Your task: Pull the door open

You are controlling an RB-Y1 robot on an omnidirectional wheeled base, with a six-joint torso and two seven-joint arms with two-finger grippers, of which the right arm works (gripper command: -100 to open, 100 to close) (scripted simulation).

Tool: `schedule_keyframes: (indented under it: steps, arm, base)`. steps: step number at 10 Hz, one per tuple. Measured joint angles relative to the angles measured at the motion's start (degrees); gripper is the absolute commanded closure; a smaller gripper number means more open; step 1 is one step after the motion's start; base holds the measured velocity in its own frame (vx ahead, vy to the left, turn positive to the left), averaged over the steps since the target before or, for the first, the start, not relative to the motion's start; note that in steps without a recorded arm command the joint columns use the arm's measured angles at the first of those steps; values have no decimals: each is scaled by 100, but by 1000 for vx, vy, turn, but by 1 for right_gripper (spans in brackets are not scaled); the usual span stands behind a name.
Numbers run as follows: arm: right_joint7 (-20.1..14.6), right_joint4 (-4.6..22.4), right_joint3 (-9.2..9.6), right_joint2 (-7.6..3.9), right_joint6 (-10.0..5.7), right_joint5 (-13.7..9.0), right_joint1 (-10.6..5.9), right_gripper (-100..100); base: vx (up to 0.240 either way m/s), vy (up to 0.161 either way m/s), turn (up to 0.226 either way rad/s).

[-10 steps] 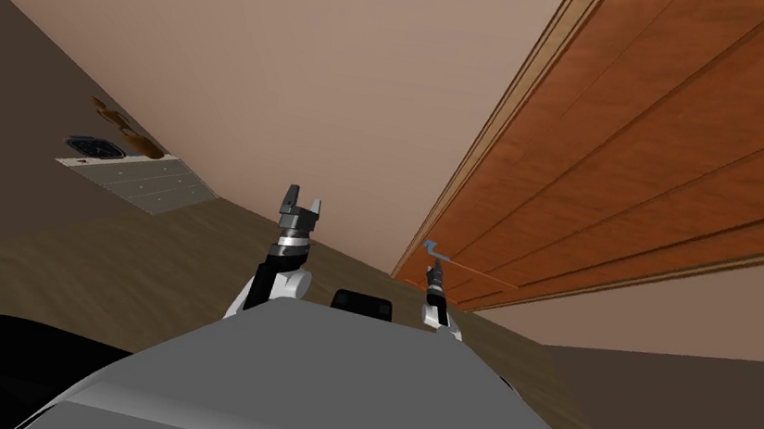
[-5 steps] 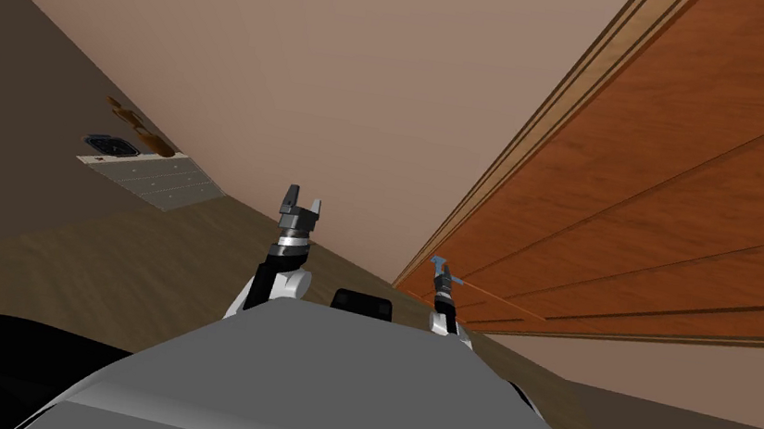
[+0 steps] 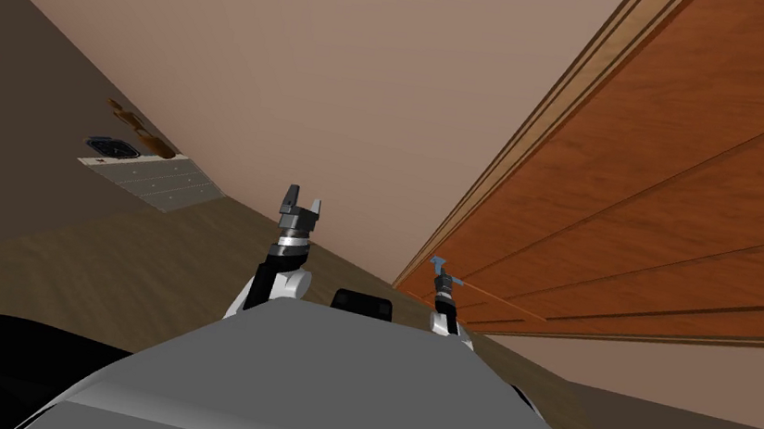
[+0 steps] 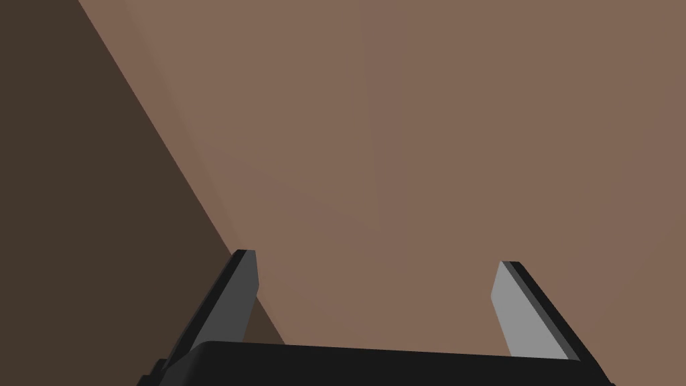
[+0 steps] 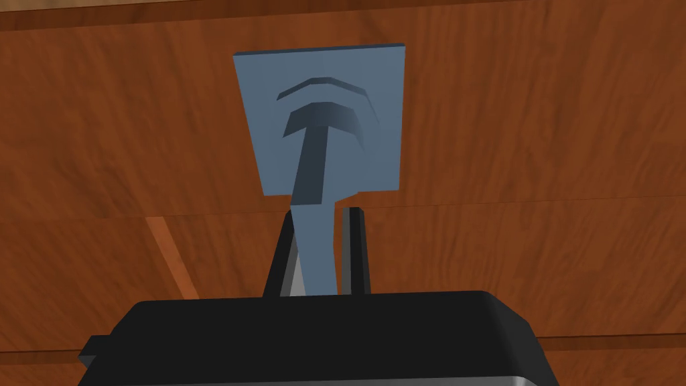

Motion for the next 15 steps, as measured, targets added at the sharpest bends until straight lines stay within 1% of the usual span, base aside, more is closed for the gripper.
schedule_keyframes:
  steps: [2,3,4,6,8,9,11,12,13,14,15]
  arm:
    - [1,0,1,1,-1,1,0,100]
    - [1,0,1,1,-2,1,1,100]
    - [-43,5,32,-48,-39,19,3,100]
    - [-139,-55,113,-108,-82,66,66,100]
    - [-271,18,231,-180,-184,132,94,100]
    - [-336,-44,291,-220,-192,165,159,100]
    - [-489,-64,417,-318,-273,237,242,100]
    - [-551,-64,478,-349,-316,271,265,100]
    - [-564,-56,497,-339,-319,282,277,100]
    - [-611,-8,538,-388,-405,300,300,100]
    - [-668,-49,576,-436,-474,317,355,100]
  base:
    - [0,0,0]
    - [-120,-22,93]
    - [-172,-34,105]
    - [-200,-28,88]
    - [-227,-45,100]
    - [-256,-34,122]
    - [-212,-57,94]
    - [-105,-28,28]
    - [-154,-43,133]
    - [-212,-50,121]
    - [-205,-44,126]
